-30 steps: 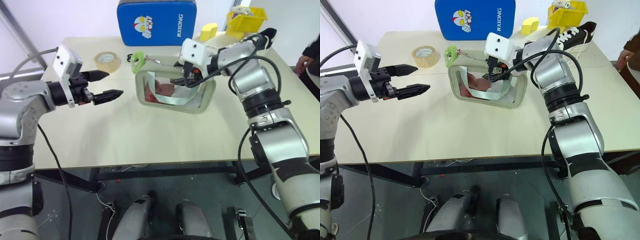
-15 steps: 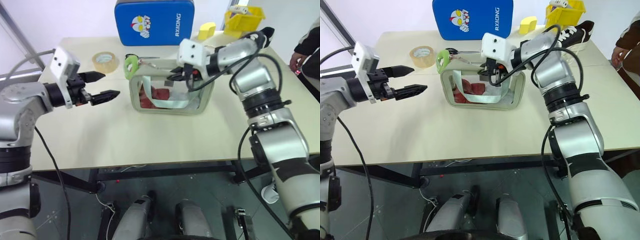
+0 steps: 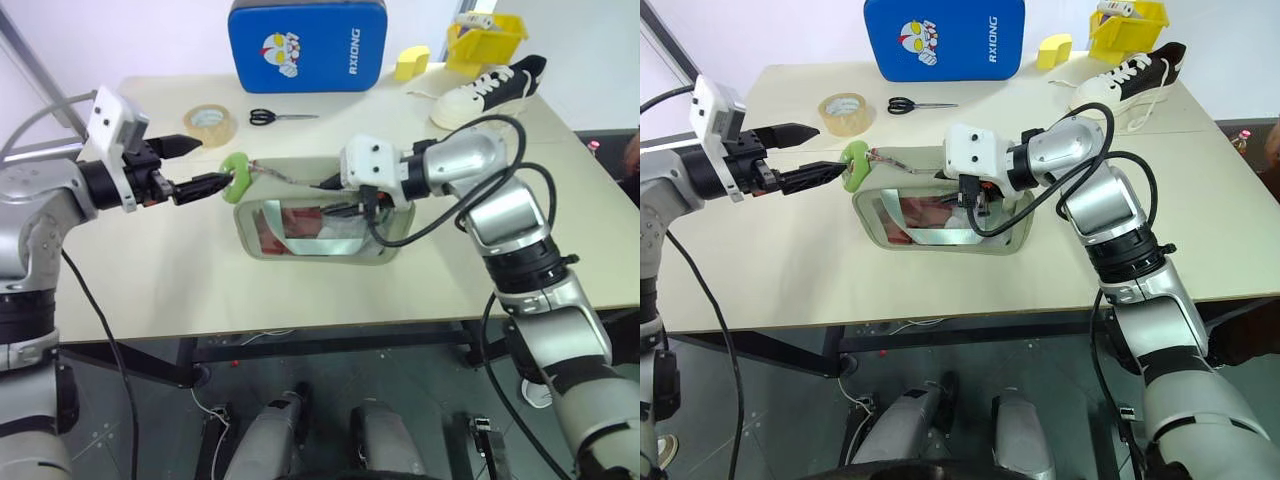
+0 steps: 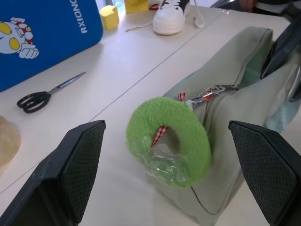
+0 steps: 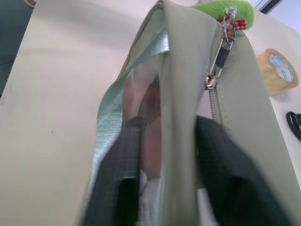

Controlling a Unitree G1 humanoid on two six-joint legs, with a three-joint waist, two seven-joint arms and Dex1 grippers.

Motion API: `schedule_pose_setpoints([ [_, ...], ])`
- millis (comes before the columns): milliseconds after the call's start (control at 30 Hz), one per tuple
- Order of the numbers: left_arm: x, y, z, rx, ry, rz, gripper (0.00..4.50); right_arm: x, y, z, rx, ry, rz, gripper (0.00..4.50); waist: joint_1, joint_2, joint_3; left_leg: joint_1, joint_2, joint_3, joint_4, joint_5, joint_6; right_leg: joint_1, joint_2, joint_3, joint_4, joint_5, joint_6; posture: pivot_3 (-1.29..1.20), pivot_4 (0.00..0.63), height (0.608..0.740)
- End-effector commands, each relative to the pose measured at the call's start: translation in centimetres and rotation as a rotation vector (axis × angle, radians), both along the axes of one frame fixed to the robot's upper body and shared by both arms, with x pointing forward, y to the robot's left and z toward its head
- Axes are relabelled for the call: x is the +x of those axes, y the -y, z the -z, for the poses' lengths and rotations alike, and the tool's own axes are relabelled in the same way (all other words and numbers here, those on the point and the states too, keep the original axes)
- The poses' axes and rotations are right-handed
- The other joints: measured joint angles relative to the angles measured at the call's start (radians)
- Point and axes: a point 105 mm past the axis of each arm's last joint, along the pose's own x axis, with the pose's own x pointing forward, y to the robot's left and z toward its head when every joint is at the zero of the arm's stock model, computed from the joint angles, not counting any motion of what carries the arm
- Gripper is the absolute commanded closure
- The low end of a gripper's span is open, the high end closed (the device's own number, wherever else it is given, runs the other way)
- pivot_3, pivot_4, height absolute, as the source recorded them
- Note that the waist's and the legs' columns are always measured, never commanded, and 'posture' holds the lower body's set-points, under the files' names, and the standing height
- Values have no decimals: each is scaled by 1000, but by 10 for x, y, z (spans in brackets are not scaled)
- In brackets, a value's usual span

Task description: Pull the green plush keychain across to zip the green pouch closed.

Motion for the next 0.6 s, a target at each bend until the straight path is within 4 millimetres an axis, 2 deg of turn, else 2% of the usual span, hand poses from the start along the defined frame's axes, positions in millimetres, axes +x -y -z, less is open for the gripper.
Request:
schedule_pose_setpoints([
  [33, 1, -6, -13, 11, 58, -15, 0, -8, 15, -35, 55, 74, 32, 1937, 3, 0, 0, 0, 0, 0, 0, 0, 0, 0, 0, 0, 0, 0, 0, 0, 150, 740],
  [167, 9, -17, -10, 22, 62, -56, 0, -14, 39, -45, 54, 65, 96, 1937, 8, 0, 0, -1, 0, 0, 0, 0, 0, 0, -1, 0, 0, 0, 0, 0, 150, 740],
  [233, 22, -25, -11, -29, 74, -116, 0, -17, 57, -44, 52, 32, 154, 1937, 13, 0, 0, -1, 0, 0, 0, 0, 0, 0, -1, 0, -1, 0, 0, 0, 150, 740],
  [300, 31, -21, -8, -48, 76, -117, 0, -16, 69, -34, 30, 14, 198, 1937, 21, -1, 0, -2, 0, 0, 1, 0, 1, -1, -1, 0, -1, 0, 0, 0, 150, 740],
  [533, 42, -2, -5, -52, 64, -49, 0, -10, 82, -14, 5, -21, 257, 1937, 22, -1, -1, -8, 0, 1, 2, -1, 1, -6, -2, 0, -1, 0, 0, 0, 150, 740],
  [600, 44, 4, 2, -33, 55, -31, 0, -6, 83, -11, 10, -22, 268, 2456, 20, -1, -1, -9, 0, 1, 2, 0, 1, -7, -2, 0, -1, 0, 0, 0, 150, 740],
])
